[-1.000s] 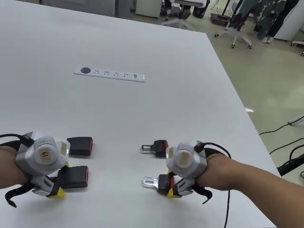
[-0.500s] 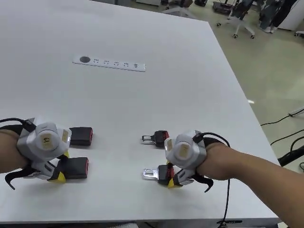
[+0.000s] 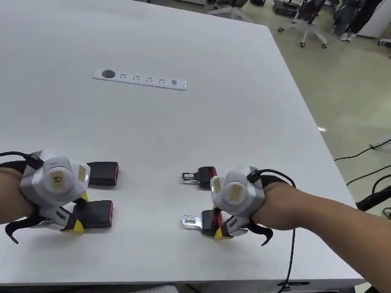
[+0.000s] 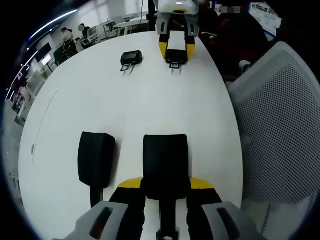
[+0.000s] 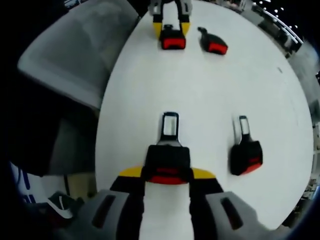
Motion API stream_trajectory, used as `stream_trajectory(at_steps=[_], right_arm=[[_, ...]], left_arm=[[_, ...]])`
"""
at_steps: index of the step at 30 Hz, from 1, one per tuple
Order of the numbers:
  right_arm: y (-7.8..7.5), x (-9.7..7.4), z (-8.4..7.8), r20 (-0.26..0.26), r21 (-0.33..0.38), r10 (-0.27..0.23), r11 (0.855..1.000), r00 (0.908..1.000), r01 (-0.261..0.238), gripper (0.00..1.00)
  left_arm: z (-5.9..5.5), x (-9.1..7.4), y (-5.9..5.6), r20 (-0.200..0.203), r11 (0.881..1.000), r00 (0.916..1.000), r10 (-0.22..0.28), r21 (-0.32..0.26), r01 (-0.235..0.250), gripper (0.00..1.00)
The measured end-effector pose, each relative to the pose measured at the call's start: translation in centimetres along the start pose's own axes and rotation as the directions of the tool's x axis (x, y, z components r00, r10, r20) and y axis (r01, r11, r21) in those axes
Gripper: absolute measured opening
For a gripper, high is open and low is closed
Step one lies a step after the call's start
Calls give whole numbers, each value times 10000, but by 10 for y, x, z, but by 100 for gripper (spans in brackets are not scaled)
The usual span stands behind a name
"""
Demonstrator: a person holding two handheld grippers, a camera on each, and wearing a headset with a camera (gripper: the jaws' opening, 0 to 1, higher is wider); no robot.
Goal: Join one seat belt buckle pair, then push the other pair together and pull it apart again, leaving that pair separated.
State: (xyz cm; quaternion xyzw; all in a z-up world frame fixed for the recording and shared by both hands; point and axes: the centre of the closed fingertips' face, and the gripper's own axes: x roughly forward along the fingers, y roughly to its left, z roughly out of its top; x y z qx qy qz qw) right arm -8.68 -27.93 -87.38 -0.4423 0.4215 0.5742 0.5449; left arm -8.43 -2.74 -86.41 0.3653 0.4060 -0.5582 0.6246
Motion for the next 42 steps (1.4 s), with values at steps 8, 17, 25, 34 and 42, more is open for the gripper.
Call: stream_trajectory(at_steps=[8,17,25,34,42], right_arm=[[-4,4,18,17,-23,-122,9999,9999,122,34],[-1,18,74,962,399,-293,9989,9949,256,34],[-13,30,120,1181,-46,-497,9987,9918,506,33],[-17,34,142,999,-447,-512,9974,9937,559,33],[-18,34,147,1123,-434,-455,9978,9926,506,33]], left_arm=[[0,0,-1,-56,10000,10000,24,-15,-24,32],[-1,1,0,-111,9998,9999,-65,201,67,32],[-2,4,3,-341,9994,9994,-101,335,112,32],[-4,6,4,-362,9993,9993,-108,340,120,32],[-4,6,4,-480,9994,9988,-103,329,119,32]])
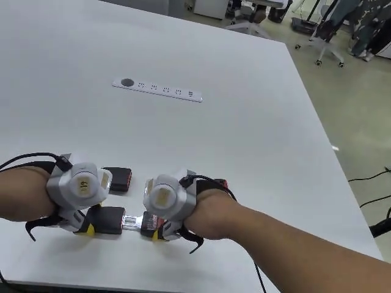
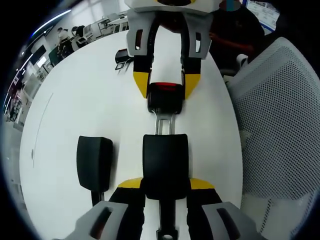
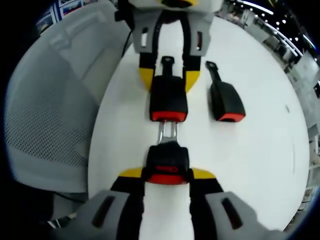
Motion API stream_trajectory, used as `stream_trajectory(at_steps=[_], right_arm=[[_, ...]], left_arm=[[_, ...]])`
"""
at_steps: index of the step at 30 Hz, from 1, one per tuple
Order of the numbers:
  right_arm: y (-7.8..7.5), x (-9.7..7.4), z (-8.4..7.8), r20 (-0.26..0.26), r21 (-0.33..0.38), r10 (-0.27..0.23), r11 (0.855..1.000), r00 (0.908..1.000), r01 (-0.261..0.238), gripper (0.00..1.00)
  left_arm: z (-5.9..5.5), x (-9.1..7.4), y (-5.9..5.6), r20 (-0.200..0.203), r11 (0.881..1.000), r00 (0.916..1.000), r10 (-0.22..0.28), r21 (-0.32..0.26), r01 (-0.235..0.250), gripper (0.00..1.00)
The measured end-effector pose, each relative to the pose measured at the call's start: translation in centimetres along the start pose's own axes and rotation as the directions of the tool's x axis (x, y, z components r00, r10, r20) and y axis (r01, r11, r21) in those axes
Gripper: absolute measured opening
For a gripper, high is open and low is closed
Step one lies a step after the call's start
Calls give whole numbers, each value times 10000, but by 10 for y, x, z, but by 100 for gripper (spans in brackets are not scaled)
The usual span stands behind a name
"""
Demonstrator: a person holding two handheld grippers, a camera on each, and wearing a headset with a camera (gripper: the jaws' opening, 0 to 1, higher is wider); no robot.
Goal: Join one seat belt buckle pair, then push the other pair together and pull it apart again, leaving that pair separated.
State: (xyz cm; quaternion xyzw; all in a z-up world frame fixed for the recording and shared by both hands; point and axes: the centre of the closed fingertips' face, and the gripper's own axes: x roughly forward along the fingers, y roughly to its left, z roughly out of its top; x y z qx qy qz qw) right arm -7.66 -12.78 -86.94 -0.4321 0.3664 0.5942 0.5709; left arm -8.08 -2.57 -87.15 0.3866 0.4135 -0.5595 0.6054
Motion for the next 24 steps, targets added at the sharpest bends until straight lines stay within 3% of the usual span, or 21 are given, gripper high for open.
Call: stream_trajectory(at_steps=[5,9,13,24], right_arm=[[1,3,5,164,-14,74,10000,9998,-74,33],[0,6,8,287,143,19,9999,9996,-23,33],[0,5,10,502,454,10,9990,9987,-33,32],[-1,7,19,283,377,-37,9993,9996,26,31]], left_arm=[[0,0,0,85,10000,9999,-58,71,58,32],[3,1,0,483,9999,9988,-65,110,60,32],[3,2,1,329,9997,9994,-101,237,93,32],[4,3,1,98,9984,9997,-232,527,226,32]])
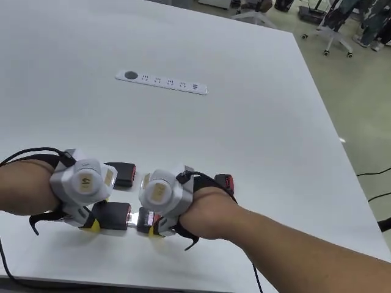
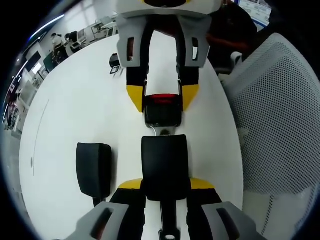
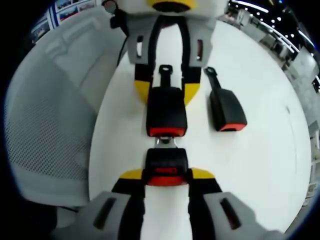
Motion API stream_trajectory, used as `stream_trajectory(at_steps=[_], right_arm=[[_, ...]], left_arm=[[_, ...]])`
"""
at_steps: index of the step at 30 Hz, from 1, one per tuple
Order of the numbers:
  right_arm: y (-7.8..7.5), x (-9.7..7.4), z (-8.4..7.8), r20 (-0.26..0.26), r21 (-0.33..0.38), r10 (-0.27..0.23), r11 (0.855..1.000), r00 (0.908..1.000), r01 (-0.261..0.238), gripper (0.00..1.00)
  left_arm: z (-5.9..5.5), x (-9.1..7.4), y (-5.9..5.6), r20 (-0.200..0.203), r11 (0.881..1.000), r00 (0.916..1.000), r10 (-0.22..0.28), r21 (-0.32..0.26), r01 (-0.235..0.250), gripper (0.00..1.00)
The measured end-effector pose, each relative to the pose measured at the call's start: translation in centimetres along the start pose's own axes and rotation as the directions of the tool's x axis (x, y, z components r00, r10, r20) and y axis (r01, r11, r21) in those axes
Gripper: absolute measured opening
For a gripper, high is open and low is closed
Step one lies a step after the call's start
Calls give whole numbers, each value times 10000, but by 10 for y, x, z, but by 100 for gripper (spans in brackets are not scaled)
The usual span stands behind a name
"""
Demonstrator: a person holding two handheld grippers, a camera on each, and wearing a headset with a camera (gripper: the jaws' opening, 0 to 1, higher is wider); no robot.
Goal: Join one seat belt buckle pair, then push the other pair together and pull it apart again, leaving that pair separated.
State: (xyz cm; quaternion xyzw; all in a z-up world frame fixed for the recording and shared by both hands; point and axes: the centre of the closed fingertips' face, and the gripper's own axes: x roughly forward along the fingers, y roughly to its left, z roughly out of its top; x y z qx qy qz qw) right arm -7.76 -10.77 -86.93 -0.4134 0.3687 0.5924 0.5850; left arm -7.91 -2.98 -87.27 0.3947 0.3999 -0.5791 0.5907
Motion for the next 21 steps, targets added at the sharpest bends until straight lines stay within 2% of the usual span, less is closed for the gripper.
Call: stream_trajectory(at_steps=[1,5,6,7,8,12,15,18,21], right_arm=[[0,-1,4,220,-11,-6,10000,9998,6,31],[3,2,9,250,77,-127,9999,9996,125,30],[-1,4,16,541,206,-317,9993,9980,306,30],[1,4,11,265,96,-233,9997,9994,231,30],[0,4,8,238,151,-281,9995,9993,277,30],[0,5,7,297,262,-281,9993,9992,274,30],[0,5,6,300,238,-268,9994,9992,261,31],[1,3,5,383,310,-192,9994,9991,180,31],[4,1,4,479,233,-257,9994,9985,246,31]], left_arm=[[0,0,0,-18,10000,10000,-1,-10,1,32],[0,0,0,-84,10000,10000,-28,59,29,31],[0,0,0,-94,9999,9999,-38,119,39,31],[1,0,0,-88,9999,10000,-43,135,44,31],[1,0,0,-68,9998,10000,-41,176,42,31],[1,0,0,24,10000,10000,20,64,-20,32],[1,-1,0,-57,9999,10000,16,105,-15,32],[0,-1,0,-80,9999,10000,22,-133,-23,32],[-1,-2,-1,-166,9999,9998,99,-54,-100,32]])
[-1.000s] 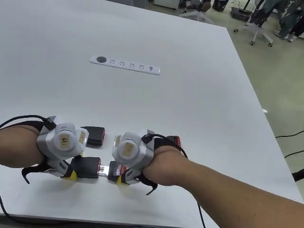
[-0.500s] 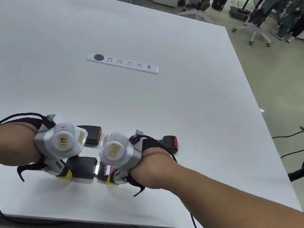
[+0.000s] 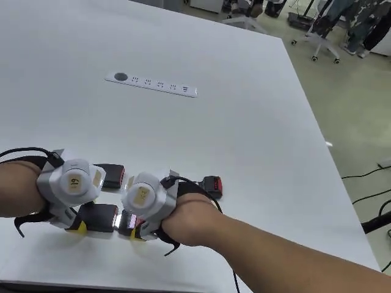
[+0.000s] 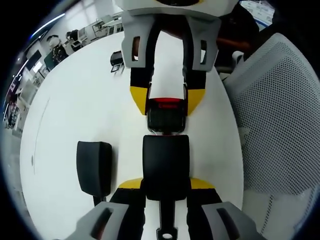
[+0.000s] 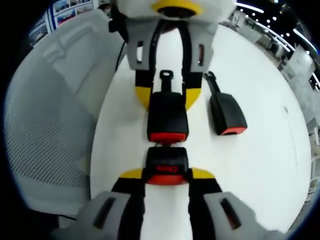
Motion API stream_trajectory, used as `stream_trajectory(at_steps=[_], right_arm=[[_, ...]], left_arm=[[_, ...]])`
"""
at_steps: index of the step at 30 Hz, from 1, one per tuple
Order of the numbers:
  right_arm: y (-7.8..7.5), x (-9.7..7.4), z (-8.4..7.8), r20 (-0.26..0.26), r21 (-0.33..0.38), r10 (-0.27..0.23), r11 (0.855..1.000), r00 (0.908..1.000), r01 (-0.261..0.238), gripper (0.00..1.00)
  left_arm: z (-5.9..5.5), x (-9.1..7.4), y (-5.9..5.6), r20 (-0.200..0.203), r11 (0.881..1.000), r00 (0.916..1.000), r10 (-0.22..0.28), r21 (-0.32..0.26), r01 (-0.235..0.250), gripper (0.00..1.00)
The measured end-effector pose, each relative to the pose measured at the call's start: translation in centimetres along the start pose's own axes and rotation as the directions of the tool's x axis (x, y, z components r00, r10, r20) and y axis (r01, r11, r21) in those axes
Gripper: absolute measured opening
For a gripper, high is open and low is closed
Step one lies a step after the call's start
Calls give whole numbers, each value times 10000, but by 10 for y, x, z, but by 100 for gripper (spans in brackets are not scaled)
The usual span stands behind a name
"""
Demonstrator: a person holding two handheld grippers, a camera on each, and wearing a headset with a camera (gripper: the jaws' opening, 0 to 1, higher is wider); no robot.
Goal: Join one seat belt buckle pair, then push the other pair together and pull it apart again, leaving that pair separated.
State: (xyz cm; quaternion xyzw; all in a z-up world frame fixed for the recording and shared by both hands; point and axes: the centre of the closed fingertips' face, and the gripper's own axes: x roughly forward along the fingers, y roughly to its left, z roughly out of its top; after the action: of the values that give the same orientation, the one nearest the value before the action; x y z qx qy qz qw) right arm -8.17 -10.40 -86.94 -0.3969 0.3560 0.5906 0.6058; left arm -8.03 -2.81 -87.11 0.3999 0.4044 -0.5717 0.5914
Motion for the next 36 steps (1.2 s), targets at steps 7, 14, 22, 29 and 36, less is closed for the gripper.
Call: stream_trajectory(at_steps=[7,14,22,29,36], right_arm=[[2,0,0,209,269,117,9996,9997,-123,31],[2,1,1,93,314,213,9993,9997,-216,32],[4,-1,1,463,242,-122,9996,9989,110,34],[1,0,4,852,226,-461,9988,9953,443,35],[-5,-21,18,1680,828,-673,9951,9835,539,33]], left_arm=[[3,-5,-5,-22,10000,10000,-60,-52,59,31],[6,-8,-7,-142,9999,9999,-91,-130,89,32],[5,-8,-6,-108,9987,9999,16,-505,-22,33],[5,-9,-6,-178,9979,9994,294,-571,-304,34],[5,-25,1,179,9921,9971,743,-1029,-720,41]])
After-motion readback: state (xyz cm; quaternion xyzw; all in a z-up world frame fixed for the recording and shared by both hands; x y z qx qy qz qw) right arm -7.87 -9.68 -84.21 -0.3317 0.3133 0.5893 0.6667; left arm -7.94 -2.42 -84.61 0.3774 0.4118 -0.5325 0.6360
